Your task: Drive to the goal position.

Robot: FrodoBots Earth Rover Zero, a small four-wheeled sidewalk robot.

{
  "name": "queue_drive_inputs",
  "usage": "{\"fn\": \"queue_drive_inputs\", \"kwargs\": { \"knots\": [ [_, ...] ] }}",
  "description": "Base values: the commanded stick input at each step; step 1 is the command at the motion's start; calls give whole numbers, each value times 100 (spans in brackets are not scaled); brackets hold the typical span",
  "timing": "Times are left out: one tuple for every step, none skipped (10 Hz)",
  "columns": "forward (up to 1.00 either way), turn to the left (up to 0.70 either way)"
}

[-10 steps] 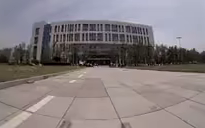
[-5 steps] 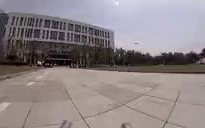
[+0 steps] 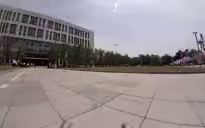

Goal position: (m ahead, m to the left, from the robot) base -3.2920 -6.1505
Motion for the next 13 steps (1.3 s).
{"fn": "queue_drive_inputs", "kwargs": {
  "knots": [
    [0, -77],
    [0, -76],
    [0, -77],
    [0, -77],
    [0, -77],
    [0, -77],
    [0, -77],
    [0, -77],
    [0, -77],
    [0, -77],
    [0, -77],
    [0, -77],
    [0, -77]
  ]
}}
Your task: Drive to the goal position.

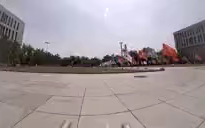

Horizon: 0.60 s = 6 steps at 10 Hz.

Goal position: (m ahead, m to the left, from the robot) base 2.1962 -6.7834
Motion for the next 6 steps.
{"fn": "queue_drive_inputs", "kwargs": {
  "knots": [
    [0, -77],
    [0, -77],
    [0, -77],
    [0, -77],
    [0, -77],
    [0, -77]
  ]
}}
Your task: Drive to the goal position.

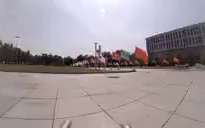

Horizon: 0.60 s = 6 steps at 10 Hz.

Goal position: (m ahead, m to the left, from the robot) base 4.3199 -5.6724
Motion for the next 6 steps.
{"fn": "queue_drive_inputs", "kwargs": {
  "knots": [
    [0, -77],
    [0, -77],
    [0, -77],
    [0, -77],
    [0, -77],
    [0, -77]
  ]
}}
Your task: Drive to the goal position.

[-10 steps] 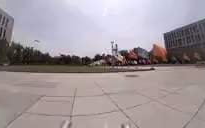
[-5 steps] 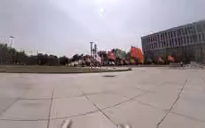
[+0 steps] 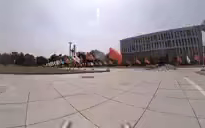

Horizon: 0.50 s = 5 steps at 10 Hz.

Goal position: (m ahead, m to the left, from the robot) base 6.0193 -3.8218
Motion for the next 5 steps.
{"fn": "queue_drive_inputs", "kwargs": {
  "knots": [
    [0, -77],
    [0, -77],
    [0, -77],
    [0, -77],
    [0, -77]
  ]
}}
